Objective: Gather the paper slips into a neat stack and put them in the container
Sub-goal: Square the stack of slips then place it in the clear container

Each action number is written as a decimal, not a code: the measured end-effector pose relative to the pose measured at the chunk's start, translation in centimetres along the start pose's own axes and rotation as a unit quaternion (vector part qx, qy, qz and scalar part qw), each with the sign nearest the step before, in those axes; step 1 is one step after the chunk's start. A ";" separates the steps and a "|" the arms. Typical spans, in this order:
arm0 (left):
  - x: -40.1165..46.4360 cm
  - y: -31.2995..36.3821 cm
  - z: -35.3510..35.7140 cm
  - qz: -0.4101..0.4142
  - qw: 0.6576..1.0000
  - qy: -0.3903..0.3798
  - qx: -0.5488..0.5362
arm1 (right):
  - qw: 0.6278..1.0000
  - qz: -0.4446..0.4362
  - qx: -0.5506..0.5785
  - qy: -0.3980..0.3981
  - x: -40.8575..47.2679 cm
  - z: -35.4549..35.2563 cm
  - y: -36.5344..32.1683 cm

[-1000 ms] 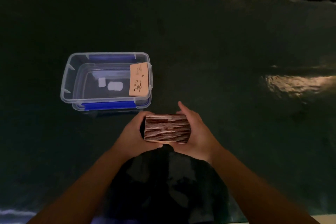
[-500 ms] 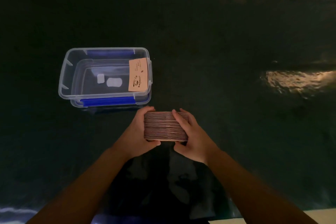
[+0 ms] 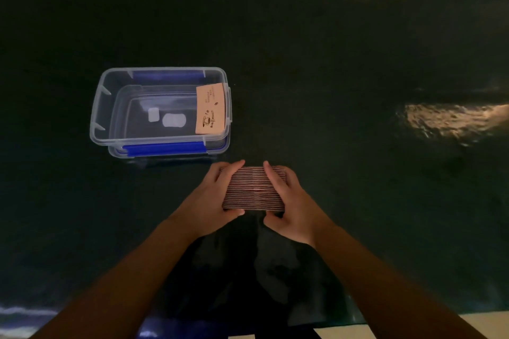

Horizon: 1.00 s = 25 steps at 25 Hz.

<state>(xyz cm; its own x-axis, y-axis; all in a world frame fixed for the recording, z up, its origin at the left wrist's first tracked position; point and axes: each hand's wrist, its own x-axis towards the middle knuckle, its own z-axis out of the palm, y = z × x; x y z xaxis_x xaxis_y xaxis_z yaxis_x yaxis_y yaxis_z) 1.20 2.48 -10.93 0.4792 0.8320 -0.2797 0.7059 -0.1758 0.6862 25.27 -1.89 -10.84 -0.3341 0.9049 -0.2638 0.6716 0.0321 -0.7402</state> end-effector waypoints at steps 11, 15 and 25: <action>-1.1 1.5 -5.3 -0.057 0.974 0.000 -0.221 | 0.985 0.042 0.167 -0.009 0.3 -3.2 -2.5; -2.2 2.5 -10.1 -0.058 0.881 0.058 -0.466 | 0.939 0.045 0.342 0.008 2.5 -4.9 -7.6; -1.1 2.1 -17.4 -0.080 0.783 0.132 -0.603 | 0.843 0.134 0.521 0.015 11.4 -3.9 -19.5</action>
<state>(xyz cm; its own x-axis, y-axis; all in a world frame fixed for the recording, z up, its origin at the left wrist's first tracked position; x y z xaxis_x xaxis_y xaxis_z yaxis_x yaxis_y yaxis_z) -6.90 10.31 2.51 0.1979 0.9001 -0.3882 -0.3351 0.4343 0.8361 10.93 9.44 2.95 -0.2357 0.8307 -0.5043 -0.2303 -0.5519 -0.8015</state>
